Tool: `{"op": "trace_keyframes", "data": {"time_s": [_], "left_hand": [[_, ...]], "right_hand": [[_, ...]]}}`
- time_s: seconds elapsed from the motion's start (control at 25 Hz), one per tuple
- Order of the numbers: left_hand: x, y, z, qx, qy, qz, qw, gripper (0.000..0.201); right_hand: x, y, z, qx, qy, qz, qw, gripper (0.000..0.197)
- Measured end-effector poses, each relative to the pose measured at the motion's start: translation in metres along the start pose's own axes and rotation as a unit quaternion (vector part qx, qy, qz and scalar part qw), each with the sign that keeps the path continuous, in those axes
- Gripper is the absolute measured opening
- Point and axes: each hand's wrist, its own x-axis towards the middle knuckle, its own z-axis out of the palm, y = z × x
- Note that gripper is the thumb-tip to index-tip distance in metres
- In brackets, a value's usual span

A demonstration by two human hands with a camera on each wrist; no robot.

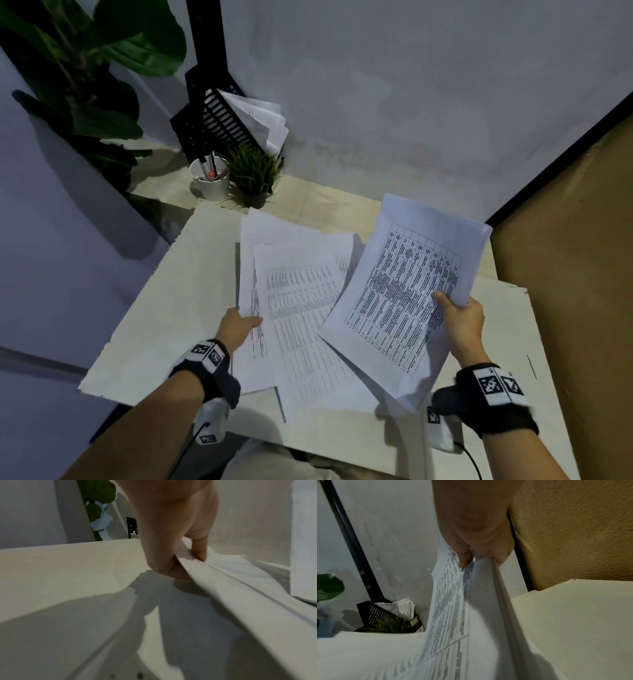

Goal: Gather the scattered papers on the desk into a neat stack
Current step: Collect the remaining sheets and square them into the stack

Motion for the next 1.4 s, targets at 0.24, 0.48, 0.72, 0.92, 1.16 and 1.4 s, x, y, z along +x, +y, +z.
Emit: {"op": "trace_keyframes", "data": {"time_s": [0.24, 0.48, 0.72, 0.92, 1.16, 1.4], "left_hand": [[0.000, -0.004, 0.018, 0.028, -0.011, 0.015, 0.999, 0.063], [-0.003, -0.002, 0.011, 0.010, -0.057, 0.079, 0.995, 0.035], [-0.023, 0.025, -0.048, -0.071, 0.000, 0.122, 0.990, 0.031], [-0.040, 0.059, -0.097, -0.098, 0.029, 0.168, 0.980, 0.033], [-0.049, 0.065, -0.102, -0.075, 0.008, 0.188, 0.979, 0.028], [-0.048, 0.062, -0.072, -0.039, 0.005, 0.168, 0.985, 0.026]], "right_hand": [[-0.005, 0.001, 0.003, -0.012, 0.001, 0.000, 1.000, 0.017], [0.002, 0.003, -0.011, -0.041, 0.030, 0.008, 0.999, 0.027], [0.004, 0.000, -0.018, -0.073, 0.023, -0.007, 0.997, 0.022], [0.002, -0.009, -0.017, -0.120, 0.017, -0.025, 0.992, 0.003], [-0.003, -0.027, -0.011, -0.161, 0.004, -0.051, 0.986, 0.009], [-0.006, -0.038, 0.007, -0.181, -0.029, -0.092, 0.979, 0.019]]}}
